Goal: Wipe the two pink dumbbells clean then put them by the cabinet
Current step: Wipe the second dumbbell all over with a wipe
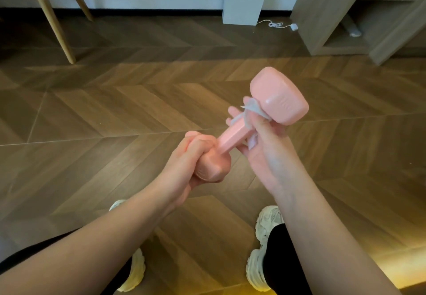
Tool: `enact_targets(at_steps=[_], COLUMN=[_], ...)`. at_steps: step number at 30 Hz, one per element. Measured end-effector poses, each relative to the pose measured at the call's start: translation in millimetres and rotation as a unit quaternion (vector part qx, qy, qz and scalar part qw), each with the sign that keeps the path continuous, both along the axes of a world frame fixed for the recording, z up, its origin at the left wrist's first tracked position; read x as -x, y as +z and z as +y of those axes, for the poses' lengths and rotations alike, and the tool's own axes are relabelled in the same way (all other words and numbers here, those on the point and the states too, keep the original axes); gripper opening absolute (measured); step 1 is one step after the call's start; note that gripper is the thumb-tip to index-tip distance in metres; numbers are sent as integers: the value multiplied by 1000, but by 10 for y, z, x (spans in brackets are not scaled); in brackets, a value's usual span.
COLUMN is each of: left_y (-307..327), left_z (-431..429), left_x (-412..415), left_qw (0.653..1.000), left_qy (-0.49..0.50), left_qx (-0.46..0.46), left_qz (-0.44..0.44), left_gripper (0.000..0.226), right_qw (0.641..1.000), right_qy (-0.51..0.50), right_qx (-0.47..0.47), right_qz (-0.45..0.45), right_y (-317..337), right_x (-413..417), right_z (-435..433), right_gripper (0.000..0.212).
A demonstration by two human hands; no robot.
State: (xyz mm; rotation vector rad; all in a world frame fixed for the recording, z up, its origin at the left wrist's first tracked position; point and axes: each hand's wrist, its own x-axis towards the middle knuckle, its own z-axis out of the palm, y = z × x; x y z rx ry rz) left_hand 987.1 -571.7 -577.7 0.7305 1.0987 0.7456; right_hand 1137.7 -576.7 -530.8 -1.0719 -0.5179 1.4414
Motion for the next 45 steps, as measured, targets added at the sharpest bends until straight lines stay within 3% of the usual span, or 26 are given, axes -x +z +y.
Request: enact_targets(at_steps=[4,6,12,15,17,20,23,25,31,38,45], left_y=[-9,-20,53,84,95,99,105,84,29,53,85], left_z=[28,13,-69,-60,-48,3,48,50,43,80,48], left_x=[12,12,-33,-35,-13,37,100,134,189,203,205], left_qw=[998,997,993,992,991,992,991,990,986,986,989], left_qy=[8,-2,-33,-16,5,26,42,45,50,60,37], left_qx=[-23,-24,-23,-53,-60,-38,-28,-20,-4,1,1], left_qz=[60,77,108,114,124,120,126,135,158,157,141], left_gripper=[54,54,44,43,38,52,54,53,51,50,62], right_qw=[999,999,979,977,987,998,978,964,986,980,991], right_qy=[23,-19,-134,-121,-56,25,92,83,38,81,-5], right_qx=[30,42,45,19,10,55,128,165,160,41,54], right_qz=[-24,21,149,174,148,36,-137,-192,3,179,125], right_y=[-60,-99,-152,-134,-118,-148,-241,-300,-382,-349,-377], right_x=[9,35,48,4,-11,-19,-27,-42,-7,20,107], right_z=[15,31,60,45,43,34,3,1,-15,-71,-6], right_gripper=[23,10,4,16,21,20,37,39,15,37,51])
